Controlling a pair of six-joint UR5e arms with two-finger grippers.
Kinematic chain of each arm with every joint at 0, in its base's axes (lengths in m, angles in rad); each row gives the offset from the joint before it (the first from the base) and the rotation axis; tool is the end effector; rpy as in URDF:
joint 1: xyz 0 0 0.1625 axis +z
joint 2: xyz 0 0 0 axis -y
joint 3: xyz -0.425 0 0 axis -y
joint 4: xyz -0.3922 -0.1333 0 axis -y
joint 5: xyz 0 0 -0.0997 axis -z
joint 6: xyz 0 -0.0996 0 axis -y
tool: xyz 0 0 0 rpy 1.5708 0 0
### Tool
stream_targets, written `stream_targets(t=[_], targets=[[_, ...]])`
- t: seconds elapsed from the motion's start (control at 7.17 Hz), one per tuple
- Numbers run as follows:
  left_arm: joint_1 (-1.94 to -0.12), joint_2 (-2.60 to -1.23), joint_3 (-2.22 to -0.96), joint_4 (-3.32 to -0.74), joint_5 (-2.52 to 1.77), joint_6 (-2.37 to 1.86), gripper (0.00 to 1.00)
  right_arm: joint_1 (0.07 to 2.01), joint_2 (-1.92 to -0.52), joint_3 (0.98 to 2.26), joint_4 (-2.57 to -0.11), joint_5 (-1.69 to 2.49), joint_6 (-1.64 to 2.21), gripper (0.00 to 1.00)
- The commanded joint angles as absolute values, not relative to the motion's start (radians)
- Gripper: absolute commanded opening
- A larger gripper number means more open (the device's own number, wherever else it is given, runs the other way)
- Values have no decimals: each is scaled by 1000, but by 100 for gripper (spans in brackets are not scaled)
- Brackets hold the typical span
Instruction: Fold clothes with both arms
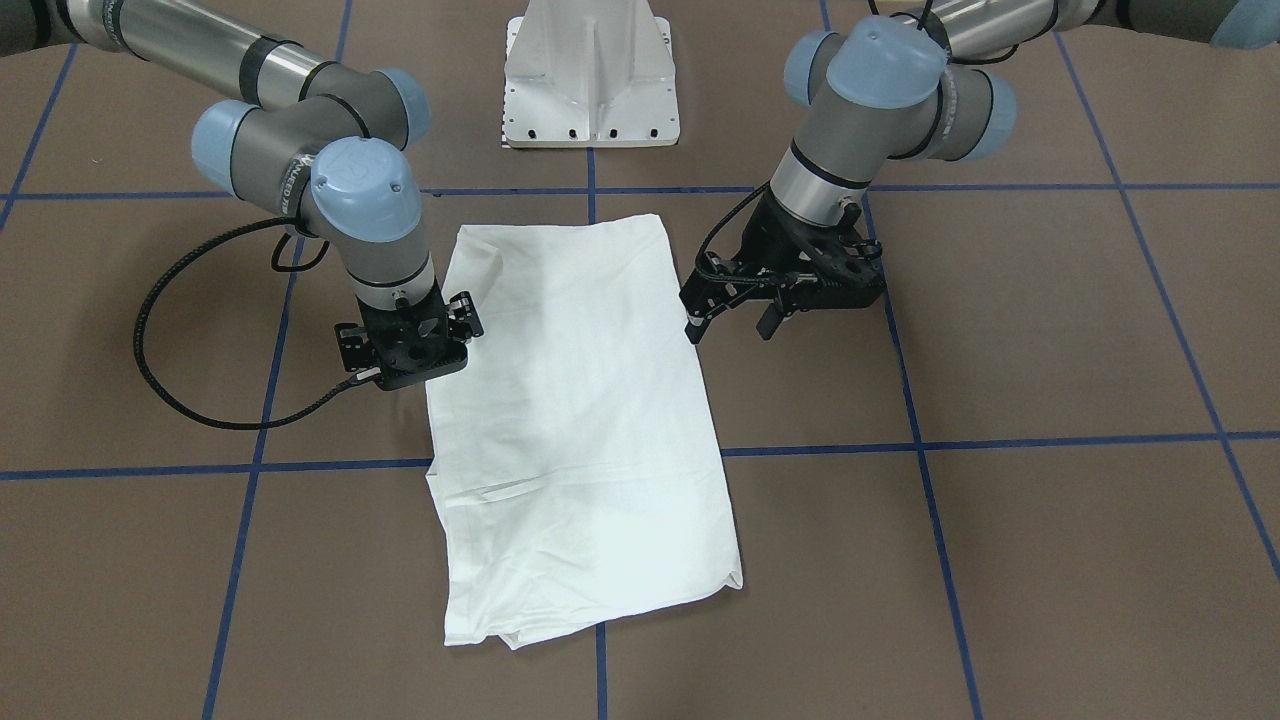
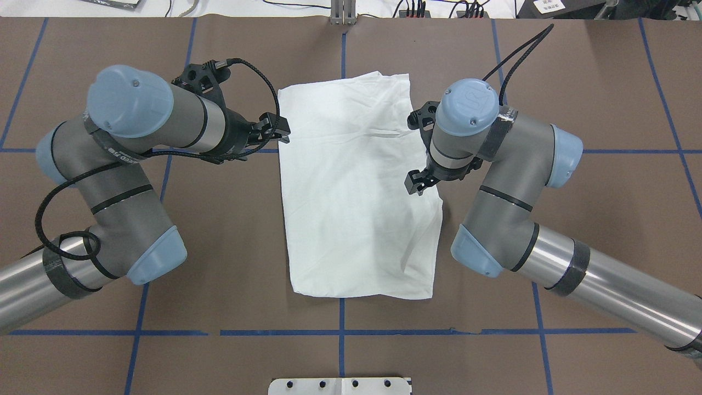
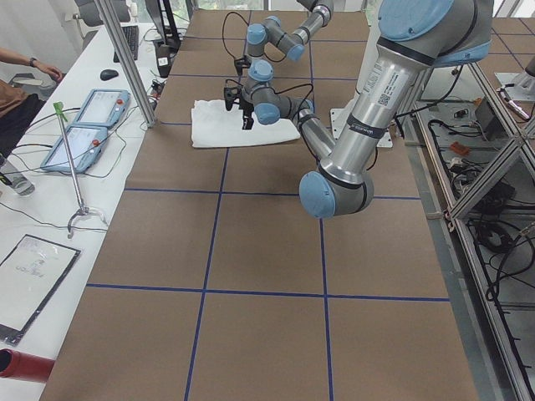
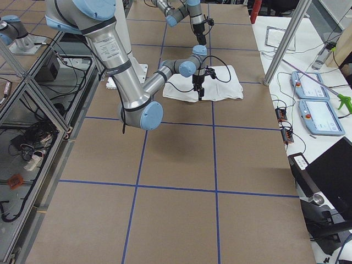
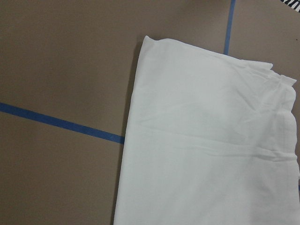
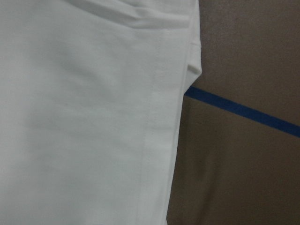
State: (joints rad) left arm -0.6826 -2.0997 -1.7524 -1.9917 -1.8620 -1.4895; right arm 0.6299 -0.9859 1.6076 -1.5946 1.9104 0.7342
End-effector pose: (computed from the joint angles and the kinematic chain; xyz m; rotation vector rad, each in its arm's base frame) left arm 0.4309 -0.4853 0.2240 0.1788 1.1448 -0.3684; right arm -0.4976 -0.4866 0.3099 0.1521 -0.6627 -0.3002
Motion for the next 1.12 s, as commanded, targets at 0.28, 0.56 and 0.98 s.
stream_targets(t=[0.28, 0.56, 0.98], targets=[[-681, -2103, -1796, -1987, -1855, -1483, 100, 548, -1012, 1612, -1606, 1905, 825, 100], [-681, -2105, -1796, -1987, -1855, -1485, 100, 555, -1066, 1646, -1606, 1911, 825, 100], [-681, -2105, -1796, -1987, -1855, -1485, 100, 555, -1240, 1822, -1608, 1922, 825, 100]])
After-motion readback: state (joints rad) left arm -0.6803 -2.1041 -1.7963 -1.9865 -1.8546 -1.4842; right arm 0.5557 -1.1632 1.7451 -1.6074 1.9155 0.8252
